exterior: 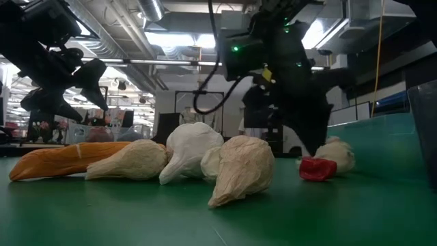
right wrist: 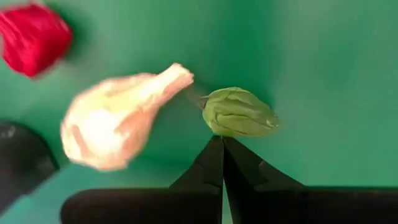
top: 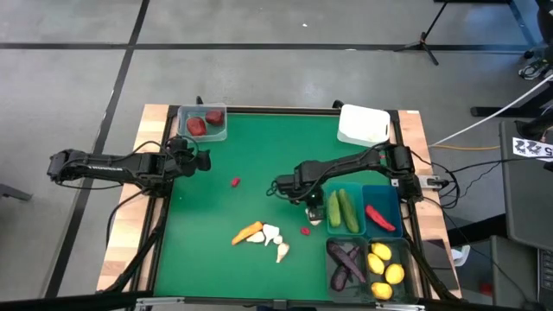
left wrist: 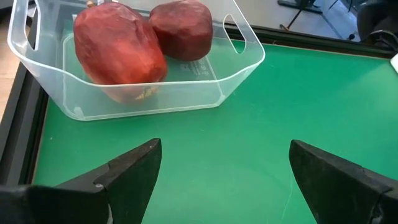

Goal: Sort produce into baskets
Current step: Put the green bell pepper into the blue bin

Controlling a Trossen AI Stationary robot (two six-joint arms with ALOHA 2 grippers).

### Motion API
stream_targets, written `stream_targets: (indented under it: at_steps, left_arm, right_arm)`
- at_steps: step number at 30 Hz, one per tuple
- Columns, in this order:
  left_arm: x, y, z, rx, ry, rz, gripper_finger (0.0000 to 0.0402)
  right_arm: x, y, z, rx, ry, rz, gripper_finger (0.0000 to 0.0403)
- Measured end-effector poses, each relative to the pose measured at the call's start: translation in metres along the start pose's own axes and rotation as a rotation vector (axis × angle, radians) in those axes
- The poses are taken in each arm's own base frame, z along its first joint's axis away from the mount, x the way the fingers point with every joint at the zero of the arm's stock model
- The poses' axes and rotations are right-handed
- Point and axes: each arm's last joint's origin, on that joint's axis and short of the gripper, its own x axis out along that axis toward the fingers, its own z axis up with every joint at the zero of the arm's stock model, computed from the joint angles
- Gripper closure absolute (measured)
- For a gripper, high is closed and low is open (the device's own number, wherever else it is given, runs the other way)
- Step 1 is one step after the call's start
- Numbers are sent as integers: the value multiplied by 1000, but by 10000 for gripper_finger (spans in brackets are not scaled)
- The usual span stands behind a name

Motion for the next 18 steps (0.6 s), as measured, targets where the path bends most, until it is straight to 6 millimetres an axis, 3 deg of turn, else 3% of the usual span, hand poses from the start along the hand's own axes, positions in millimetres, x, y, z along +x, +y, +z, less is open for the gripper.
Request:
stream_targets:
  at_steps: [5,12,15,18]
  left_arm:
    - [0,0,0,-10,0,0,57]
    - [0,0,0,-19,-1,0,57]
    - [0,0,0,-19,-1,0,57]
    - [0,0,0,-18,-1,0,57]
  right_arm:
    - [-3,-2,17,-88,-170,-80,398]
    - [-40,-3,37,-105,-316,-311,398]
    - [-56,1,40,-119,-374,-268,398]
    - [-61,7,37,-150,-395,-118,397]
